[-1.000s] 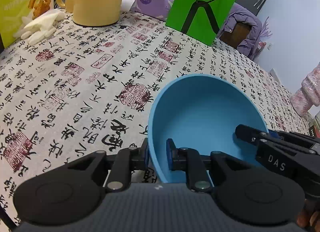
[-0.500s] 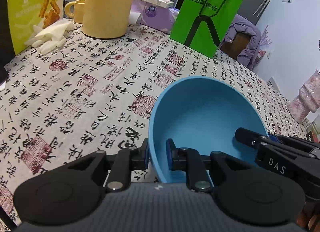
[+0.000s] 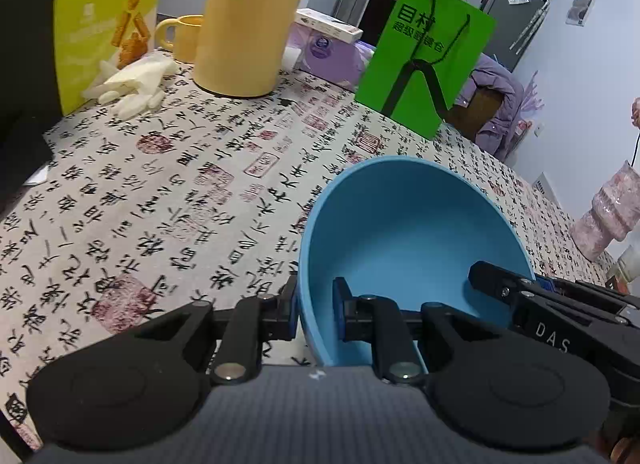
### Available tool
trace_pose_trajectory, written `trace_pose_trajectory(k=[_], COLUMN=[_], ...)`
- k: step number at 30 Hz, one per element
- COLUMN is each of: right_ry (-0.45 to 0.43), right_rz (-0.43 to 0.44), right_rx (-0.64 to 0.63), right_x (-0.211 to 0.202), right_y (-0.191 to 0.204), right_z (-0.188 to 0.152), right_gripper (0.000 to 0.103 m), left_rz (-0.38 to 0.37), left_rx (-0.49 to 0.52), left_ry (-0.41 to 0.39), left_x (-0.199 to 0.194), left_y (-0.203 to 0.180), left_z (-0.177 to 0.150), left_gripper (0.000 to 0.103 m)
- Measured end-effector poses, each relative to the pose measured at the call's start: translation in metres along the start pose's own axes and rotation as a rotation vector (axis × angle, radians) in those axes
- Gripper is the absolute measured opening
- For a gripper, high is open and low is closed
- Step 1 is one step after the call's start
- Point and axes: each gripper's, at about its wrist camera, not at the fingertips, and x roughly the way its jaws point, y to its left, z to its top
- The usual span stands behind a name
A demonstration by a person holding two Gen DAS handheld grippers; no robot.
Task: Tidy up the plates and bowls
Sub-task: 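Lift the gripped blue bowl off the table with both grippers, then carry the held blue bowl toward the black paper bag with both grippers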
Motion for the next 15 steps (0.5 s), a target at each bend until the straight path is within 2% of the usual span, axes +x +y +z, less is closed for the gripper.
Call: trace_pose_trajectory(k=[15], right_ry=[-0.012], right_rz=[0.031], right_rx=[-0.024], right_x=[-0.011], right_y=[0.048], right_z=[0.000], right_gripper=[0.014], left_rz=[0.025], left_rx=[-0.039], left_ry=[-0.046], left_x=[-0.035], left_y=[0.041], left_z=[0.000], left_gripper=[0.016])
